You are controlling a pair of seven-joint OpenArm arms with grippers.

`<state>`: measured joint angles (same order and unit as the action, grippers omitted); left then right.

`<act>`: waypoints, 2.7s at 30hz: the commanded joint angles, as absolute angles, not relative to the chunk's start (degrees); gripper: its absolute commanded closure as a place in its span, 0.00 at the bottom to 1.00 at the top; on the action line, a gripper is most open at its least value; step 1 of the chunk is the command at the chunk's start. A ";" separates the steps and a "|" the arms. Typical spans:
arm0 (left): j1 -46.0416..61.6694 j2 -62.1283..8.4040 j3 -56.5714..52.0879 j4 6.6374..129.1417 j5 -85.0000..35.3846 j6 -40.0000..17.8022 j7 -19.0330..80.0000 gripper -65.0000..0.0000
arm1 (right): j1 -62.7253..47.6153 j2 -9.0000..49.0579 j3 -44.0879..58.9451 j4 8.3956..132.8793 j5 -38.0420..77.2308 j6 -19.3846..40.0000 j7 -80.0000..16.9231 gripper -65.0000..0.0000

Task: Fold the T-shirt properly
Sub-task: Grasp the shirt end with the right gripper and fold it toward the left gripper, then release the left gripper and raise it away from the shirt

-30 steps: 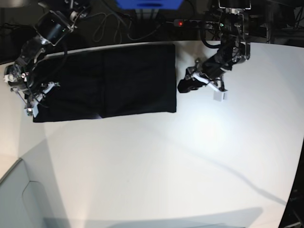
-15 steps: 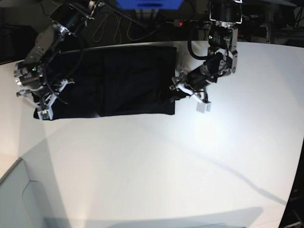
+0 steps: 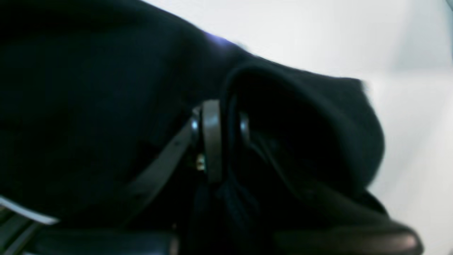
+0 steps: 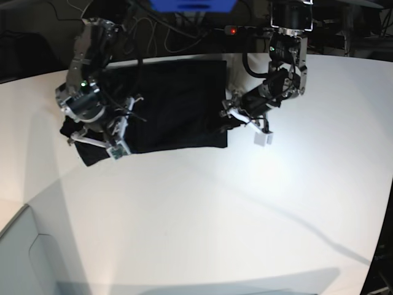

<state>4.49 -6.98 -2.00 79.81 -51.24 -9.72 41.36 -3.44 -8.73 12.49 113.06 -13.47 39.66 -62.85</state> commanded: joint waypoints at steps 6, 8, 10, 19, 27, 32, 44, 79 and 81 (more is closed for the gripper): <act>4.53 -7.16 -1.98 80.04 -50.59 -9.27 42.33 0.58 | -2.86 -9.00 0.13 113.63 -12.62 40.00 -61.14 1.00; 4.44 -7.16 -1.98 80.04 -50.59 -9.27 42.33 0.58 | -2.86 -9.00 -3.38 113.63 -12.62 40.00 -61.14 1.00; 4.44 -7.25 -1.98 80.04 -50.59 -9.27 42.33 0.58 | -2.86 -9.00 -6.64 113.63 -12.62 40.00 -61.14 1.00; 4.70 -7.43 -2.24 80.04 -50.59 -9.27 42.07 0.58 | -2.77 -9.00 -10.77 103.16 -12.70 40.00 -57.36 1.00; 4.70 -7.87 -2.33 80.22 -50.59 -9.27 42.07 0.58 | -2.59 -9.00 -12.97 102.02 -12.62 40.00 -57.01 1.00; 4.62 -7.87 -2.33 80.48 -50.59 -9.27 42.07 0.58 | -2.86 -9.00 -17.10 102.37 -12.62 40.00 -57.19 1.00; 4.79 -9.10 -2.42 80.66 -51.03 -9.27 42.42 0.58 | -1.27 -9.00 -17.36 99.30 -12.70 40.00 -54.46 1.00; 12.79 -11.65 -46.46 95.69 -51.21 -9.71 56.31 0.58 | -9.45 -7.43 -4.26 117.93 -12.70 40.00 -54.46 0.29; 12.79 -11.65 -46.46 95.69 -51.21 -9.71 56.31 0.58 | -10.15 -6.99 -5.58 117.67 -12.62 40.00 -54.37 0.29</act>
